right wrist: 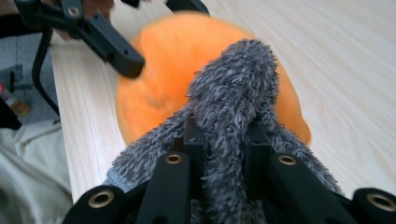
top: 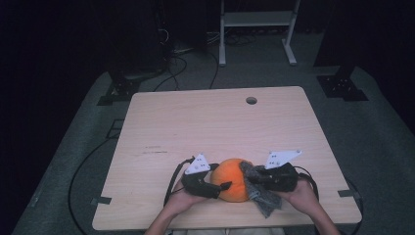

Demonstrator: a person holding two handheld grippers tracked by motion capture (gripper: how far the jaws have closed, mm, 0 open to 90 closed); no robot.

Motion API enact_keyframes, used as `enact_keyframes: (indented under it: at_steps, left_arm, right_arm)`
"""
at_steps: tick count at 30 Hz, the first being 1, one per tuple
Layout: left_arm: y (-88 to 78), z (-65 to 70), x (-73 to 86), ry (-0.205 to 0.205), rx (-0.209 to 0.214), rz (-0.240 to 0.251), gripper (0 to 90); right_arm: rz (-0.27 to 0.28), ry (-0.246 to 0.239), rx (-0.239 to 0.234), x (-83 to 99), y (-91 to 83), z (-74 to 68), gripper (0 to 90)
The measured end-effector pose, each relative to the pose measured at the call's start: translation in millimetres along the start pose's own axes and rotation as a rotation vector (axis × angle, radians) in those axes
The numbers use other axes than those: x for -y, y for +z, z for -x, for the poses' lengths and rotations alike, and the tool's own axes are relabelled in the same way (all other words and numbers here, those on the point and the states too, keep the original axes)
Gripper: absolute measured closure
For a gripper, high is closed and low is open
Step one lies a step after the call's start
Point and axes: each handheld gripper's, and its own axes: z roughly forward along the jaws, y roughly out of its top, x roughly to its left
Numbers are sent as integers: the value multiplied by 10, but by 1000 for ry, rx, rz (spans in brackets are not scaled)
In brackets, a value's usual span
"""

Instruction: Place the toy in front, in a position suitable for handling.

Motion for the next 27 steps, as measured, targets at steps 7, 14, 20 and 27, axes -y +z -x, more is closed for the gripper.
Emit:
enact_keyframes:
  at_steps: [7, 14, 20, 27]
  left_arm:
    - [7, 147, -46, 104, 10, -31, 275]
    - [23, -31, -25, -47, 74, -46, 116]
    - [127, -87, -15, -115, 119, -94, 196]
    - [-30, 54, -129, 52, -82, -26, 338]
  right_arm:
    - [95, -19, -37, -143, -125, -89, 754]
    - [30, -37, -10, -80, -35, -76, 761]
    - [48, -22, -7, -89, -81, -53, 762]
    - [159, -38, -7, -256, -87, -132, 763]
